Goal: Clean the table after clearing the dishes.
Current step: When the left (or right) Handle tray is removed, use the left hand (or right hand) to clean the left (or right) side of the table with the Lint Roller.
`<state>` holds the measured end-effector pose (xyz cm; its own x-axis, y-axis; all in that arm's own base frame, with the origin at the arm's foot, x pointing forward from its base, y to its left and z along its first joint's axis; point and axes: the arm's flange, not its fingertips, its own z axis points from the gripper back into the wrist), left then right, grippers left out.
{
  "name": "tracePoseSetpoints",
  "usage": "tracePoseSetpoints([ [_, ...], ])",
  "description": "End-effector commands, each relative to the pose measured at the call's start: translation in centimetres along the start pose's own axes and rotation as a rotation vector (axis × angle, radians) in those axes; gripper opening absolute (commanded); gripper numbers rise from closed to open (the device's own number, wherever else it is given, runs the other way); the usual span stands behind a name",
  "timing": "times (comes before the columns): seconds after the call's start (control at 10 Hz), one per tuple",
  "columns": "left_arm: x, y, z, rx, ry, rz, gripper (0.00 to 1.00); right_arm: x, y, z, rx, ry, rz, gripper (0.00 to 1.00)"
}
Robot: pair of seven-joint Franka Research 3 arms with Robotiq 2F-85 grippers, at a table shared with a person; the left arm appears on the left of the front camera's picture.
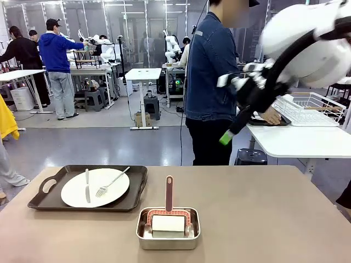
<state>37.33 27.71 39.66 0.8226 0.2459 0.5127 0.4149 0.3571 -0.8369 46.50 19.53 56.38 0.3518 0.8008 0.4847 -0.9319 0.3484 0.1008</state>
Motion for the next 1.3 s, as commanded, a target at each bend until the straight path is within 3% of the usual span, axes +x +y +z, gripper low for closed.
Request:
tracePoseSetpoints([
  [0.0, -0.2, -0.2, 0.2, -0.002, 0.009, -0.01, 1.0, 2.9, 1.5, -3.7, 0.003, 0.08, 0.173, 1.0],
  [0.2, -0.2, -0.2, 0.2, -0.002, 0.009, -0.01, 1.0, 6.8, 3.6, -7.3, 0.017, 0.181, 0.365, 1.0],
  [0.6, -0.2, -0.2, 0.2, -0.002, 0.009, -0.01, 1.0, 10.7, 5.4, -12.1, 0.134, 0.268, 0.561, 1.0],
  [1.2, -0.2, -0.2, 0.2, -0.002, 0.009, -0.01, 1.0, 14.4, 3.7, -17.7, 0.153, 0.353, 0.542, 1.0],
])
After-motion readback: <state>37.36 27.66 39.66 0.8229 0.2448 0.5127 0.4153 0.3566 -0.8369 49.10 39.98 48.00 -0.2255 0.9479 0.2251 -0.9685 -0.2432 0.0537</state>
